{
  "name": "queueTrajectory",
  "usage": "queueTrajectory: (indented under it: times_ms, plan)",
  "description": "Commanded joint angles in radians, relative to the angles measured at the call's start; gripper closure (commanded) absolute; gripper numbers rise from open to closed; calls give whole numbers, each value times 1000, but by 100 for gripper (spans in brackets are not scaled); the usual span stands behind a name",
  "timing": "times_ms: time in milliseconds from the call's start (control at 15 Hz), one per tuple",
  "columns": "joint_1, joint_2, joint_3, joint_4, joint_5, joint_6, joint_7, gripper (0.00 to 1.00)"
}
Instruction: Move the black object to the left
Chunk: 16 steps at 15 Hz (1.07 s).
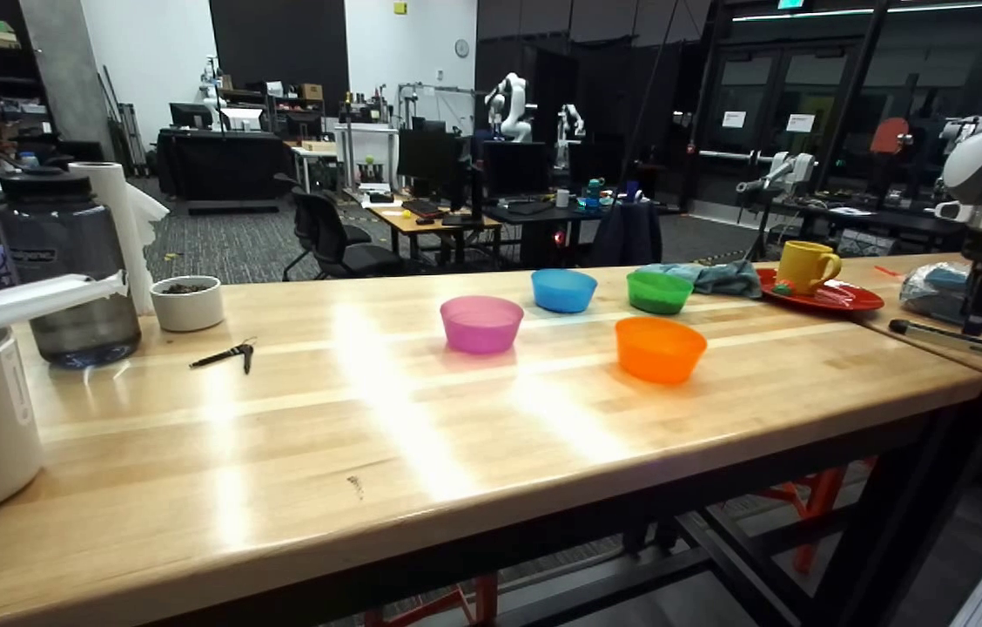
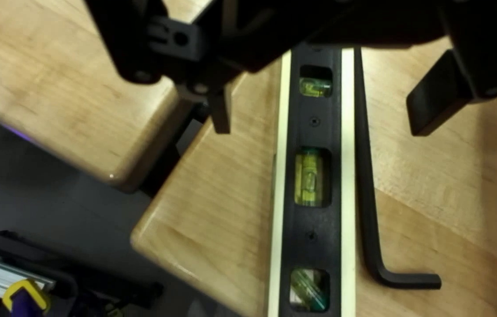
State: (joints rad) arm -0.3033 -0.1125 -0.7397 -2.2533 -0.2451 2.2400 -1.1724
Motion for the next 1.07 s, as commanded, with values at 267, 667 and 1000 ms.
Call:
queueTrajectory:
  times_ms: [267, 667, 1000]
  plan:
    - [-50, 62, 53, 13, 7, 22, -26, 0]
    - [-74, 76, 77, 19, 9, 23, -25, 47]
    - [-94, 82, 85, 28, 9, 32, -24, 77]
